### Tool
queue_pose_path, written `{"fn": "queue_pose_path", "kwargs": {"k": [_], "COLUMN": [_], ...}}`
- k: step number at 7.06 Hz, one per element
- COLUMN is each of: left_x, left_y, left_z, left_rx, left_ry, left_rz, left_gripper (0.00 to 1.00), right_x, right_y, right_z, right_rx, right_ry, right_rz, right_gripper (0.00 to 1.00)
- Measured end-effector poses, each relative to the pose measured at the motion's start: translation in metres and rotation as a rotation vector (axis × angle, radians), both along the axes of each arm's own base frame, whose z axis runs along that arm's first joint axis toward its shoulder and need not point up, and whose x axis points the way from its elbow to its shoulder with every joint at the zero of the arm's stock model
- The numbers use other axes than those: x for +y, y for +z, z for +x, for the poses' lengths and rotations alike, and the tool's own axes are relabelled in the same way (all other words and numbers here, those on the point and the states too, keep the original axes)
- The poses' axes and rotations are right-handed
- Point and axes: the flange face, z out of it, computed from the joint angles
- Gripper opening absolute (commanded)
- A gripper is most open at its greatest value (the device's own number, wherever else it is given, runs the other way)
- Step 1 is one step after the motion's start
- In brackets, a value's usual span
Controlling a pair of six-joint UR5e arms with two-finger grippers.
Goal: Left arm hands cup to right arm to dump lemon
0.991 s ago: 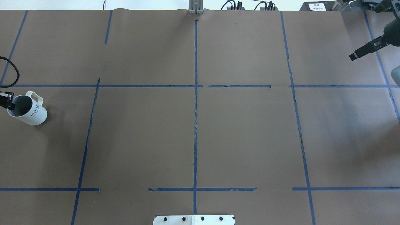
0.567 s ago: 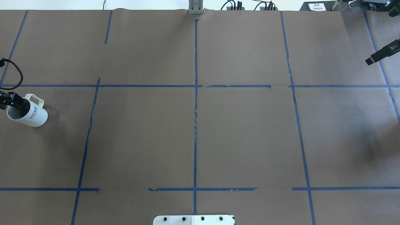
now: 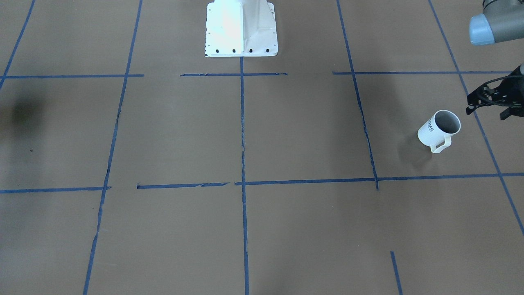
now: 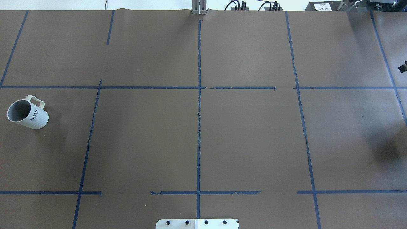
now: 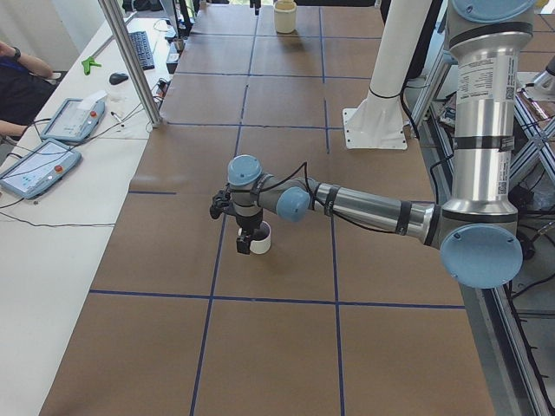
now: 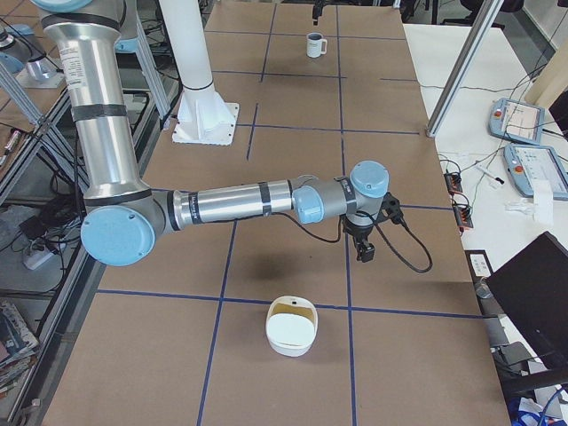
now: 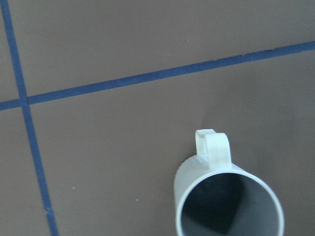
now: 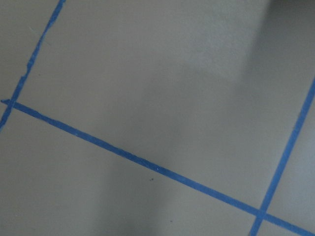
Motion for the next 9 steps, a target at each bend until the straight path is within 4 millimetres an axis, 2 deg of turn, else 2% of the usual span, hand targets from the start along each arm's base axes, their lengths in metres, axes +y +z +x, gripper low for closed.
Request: {"fn": "queue_pose_path", "kwargs": {"k": [2,3,4,6,9], "left_x": [0.007,0.018,0.035,0.055,0.085], "left_y": [0.02,0.032,0.045,0.058,0.077], "left_z": [-0.077,-0.103,-0.116,-0.121,-0.13], "left_rx": [-0.04,-0.034,-0.007,0.036,0.038], "left_ry": [0.035,0.017,0.001,-0.009,-0.03], "left_rz": [-0.015,-0.043,-0.075,-0.107,-0.154], "left_gripper": [1.0,1.0,1.0,1.0,1.0], "right_x": [0.046,0.061,0.074,0.091,0.096], "right_y": [0.008,0.013,0.023,0.037,0.041], "right_z": [0.038,0.049,0.055,0.057,0.056], "right_rx": [0.01,0.015,0.018,0.023,0.027], "right_ry": [0.028,0.042,0.05,0.057,0.059], "right_rz": [-0.07,-0.122,-0.164,-0.201,-0.212], "right_gripper": [1.0,1.0,1.0,1.0,1.0]}}
